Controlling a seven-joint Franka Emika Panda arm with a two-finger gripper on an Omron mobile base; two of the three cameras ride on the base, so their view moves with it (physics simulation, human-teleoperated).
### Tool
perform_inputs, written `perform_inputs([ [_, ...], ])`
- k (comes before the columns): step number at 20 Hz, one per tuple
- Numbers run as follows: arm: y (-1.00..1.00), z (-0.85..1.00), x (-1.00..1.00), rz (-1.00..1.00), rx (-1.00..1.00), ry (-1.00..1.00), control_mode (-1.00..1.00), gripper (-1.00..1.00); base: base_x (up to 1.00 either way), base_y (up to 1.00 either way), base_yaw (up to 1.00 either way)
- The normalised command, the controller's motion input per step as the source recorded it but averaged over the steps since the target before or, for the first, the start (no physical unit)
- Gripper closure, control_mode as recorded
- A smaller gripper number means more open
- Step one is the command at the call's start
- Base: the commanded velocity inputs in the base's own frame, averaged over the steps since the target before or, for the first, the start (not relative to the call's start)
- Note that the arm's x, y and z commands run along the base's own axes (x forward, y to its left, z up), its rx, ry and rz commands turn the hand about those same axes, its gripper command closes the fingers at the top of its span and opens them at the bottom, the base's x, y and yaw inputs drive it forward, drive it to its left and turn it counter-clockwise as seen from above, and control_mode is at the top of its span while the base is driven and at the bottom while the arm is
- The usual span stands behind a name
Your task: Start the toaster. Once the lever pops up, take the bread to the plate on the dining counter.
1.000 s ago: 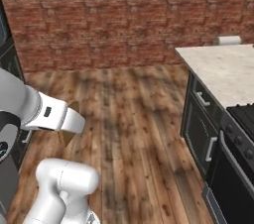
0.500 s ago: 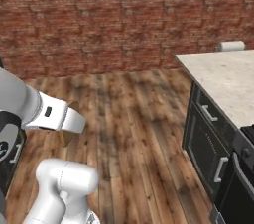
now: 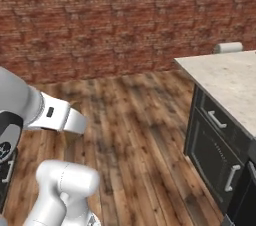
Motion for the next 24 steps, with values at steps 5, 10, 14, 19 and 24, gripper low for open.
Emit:
perform_inputs([
  [5, 0.0, 0.0, 0.0, 0.0, 0.0, 0.0, 1.0, 1.0, 0.24, 0.71, -0.28],
  [10, 0.0, 0.0, 0.0, 0.0, 0.0, 0.0, 1.0, 1.0, 0.51, 0.58, -0.26],
  [14, 0.0, 0.0, 0.0, 0.0, 0.0, 0.0, 1.0, 1.0, 0.83, 0.38, -0.19],
  [19, 0.0, 0.0, 0.0, 0.0, 0.0, 0.0, 1.0, 1.0, 0.76, 0.27, -0.17],
  [24, 0.0, 0.0, 0.0, 0.0, 0.0, 0.0, 1.0, 1.0, 0.6, 0.25, -0.19],
])
